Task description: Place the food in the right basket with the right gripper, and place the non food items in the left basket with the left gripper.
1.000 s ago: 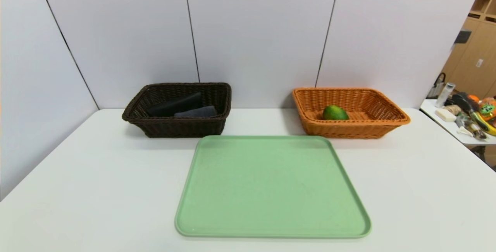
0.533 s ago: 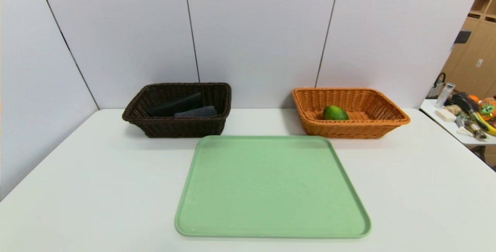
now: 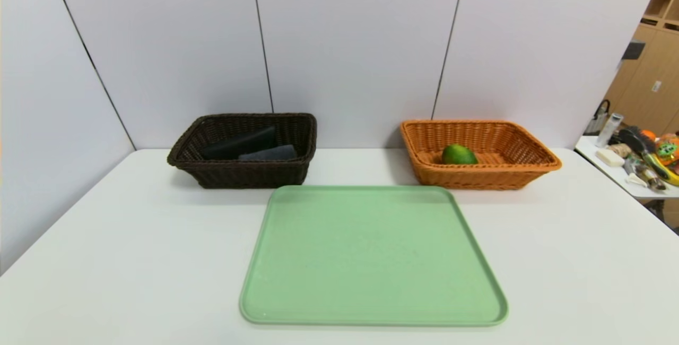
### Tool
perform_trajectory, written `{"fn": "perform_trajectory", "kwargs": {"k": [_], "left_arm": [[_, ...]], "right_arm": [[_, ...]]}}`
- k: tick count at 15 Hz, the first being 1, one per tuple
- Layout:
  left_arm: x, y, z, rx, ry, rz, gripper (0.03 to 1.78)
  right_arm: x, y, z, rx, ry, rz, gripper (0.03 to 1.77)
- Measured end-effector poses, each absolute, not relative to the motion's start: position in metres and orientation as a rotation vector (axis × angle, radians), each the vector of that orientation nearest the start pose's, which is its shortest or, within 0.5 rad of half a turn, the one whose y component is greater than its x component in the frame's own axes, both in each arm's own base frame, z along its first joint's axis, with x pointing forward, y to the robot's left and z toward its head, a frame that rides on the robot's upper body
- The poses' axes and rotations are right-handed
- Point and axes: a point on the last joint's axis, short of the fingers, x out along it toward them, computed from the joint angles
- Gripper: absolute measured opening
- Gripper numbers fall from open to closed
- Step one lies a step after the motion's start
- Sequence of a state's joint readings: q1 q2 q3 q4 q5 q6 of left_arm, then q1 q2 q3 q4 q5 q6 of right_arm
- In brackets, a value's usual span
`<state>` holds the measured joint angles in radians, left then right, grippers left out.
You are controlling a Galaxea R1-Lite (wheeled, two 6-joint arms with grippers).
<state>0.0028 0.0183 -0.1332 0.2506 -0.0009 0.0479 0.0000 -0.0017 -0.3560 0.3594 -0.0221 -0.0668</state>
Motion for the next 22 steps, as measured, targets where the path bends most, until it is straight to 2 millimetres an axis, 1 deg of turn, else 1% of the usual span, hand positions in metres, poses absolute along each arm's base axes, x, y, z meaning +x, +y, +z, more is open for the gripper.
{"fn": "perform_trajectory", "kwargs": {"k": [3, 4, 6, 8, 10, 22], "left_arm": [[-0.033, 0.0, 0.08, 0.07, 0.14, -0.004, 1.69], [-0.032, 0.0, 0.079, 0.077, 0.141, -0.009, 1.69], [-0.032, -0.001, 0.077, 0.079, 0.142, -0.043, 1.69], [-0.032, -0.001, 0.077, 0.08, 0.144, -0.052, 1.69], [-0.032, -0.001, 0.077, 0.075, 0.145, -0.052, 1.69], [-0.032, -0.001, 0.076, 0.063, 0.15, -0.045, 1.69]], "right_arm": [[-0.035, -0.001, 0.104, -0.083, -0.047, -0.052, 1.69], [-0.03, -0.001, 0.097, -0.091, -0.074, -0.062, 1.69], [-0.026, -0.001, 0.094, -0.099, -0.139, -0.059, 1.69], [-0.024, 0.0, 0.084, -0.102, -0.081, -0.001, 1.69], [-0.023, 0.0, 0.076, -0.096, -0.006, 0.022, 1.69], [-0.023, 0.001, 0.076, -0.059, -0.002, 0.023, 1.69]]}}
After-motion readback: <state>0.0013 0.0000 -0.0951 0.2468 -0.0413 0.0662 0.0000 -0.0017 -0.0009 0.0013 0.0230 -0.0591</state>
